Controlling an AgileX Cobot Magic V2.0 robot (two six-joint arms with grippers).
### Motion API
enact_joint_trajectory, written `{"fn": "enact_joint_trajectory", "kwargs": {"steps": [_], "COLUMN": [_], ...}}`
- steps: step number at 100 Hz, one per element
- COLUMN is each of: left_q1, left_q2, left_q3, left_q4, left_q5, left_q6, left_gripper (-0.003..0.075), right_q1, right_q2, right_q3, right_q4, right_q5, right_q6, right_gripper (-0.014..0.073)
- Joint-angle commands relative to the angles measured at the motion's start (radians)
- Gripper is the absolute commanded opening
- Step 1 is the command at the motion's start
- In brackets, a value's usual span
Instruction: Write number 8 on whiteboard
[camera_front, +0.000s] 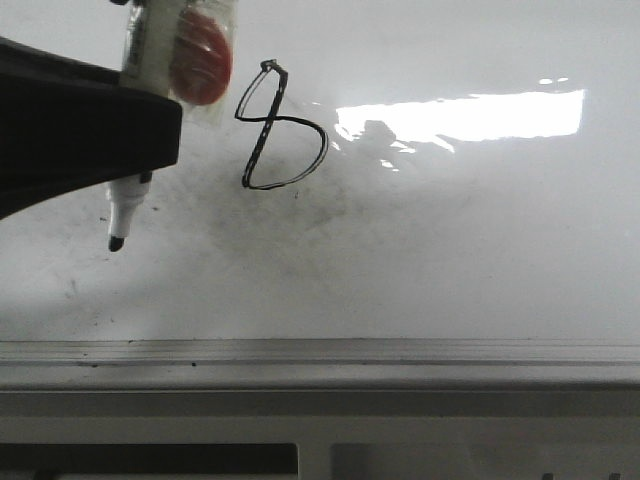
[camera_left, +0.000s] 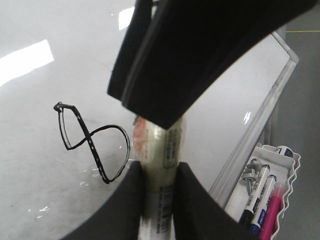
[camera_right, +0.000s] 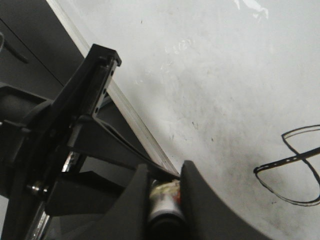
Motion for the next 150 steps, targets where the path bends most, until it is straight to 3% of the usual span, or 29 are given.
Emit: {"fn": "enact_joint_trajectory", "kwargs": {"steps": [1, 7, 20, 25, 45, 55, 73, 120, 127, 142, 150], "left_q1": [-0.007, -0.007, -0.007, -0.007, -0.007, -0.005, 0.028, 0.056, 0.056, 0.056, 0.056], "left_q2": [-0.004, -0.004, -0.004, -0.004, -0.004, 0.002, 0.062, 0.078, 0.078, 0.078, 0.078], "left_q3": [-0.033, -0.033, -0.033, -0.033, -0.035, -0.054, -0.103, -0.106, -0.106, -0.106, -0.106], "left_q4": [-0.005, -0.005, -0.07, -0.108, -0.496, -0.606, -0.672, -0.683, -0.683, -0.683, -0.683], "left_q5": [-0.087, -0.087, -0.087, -0.079, -0.011, 0.056, 0.153, 0.151, 0.151, 0.151, 0.151], "left_q6": [-0.004, -0.013, -0.063, -0.063, -0.063, -0.063, -0.063, -0.056, -0.056, -0.056, -0.056], "left_gripper": [-0.002, -0.002, -0.002, -0.002, -0.002, -0.002, -0.0021, -0.0013, 0.0053, 0.0296, 0.0342], "right_q1": [-0.002, -0.002, -0.02, -0.034, -0.079, -0.083, -0.083, -0.083, -0.083, -0.083, -0.083], "right_q2": [-0.023, -0.023, -0.023, -0.028, -0.074, -0.098, -0.112, -0.112, -0.112, -0.114, -0.116], "right_q3": [-0.024, -0.024, -0.024, -0.024, -0.024, -0.024, -0.024, -0.024, -0.024, -0.024, -0.024], "right_q4": [0.003, 0.003, -0.008, -0.008, -0.008, -0.008, -0.008, -0.008, -0.008, -0.008, -0.008], "right_q5": [-0.038, -0.019, 0.017, 0.031, 0.087, 0.091, 0.096, 0.137, 0.137, 0.137, 0.137], "right_q6": [0.004, 0.004, 0.004, 0.005, 0.007, 0.007, 0.008, 0.033, 0.033, 0.033, 0.033], "right_gripper": [-0.0014, 0.0072, 0.0388, 0.0444, 0.039, 0.0376, 0.0376, 0.0376, 0.0375, 0.0375, 0.0375]}}
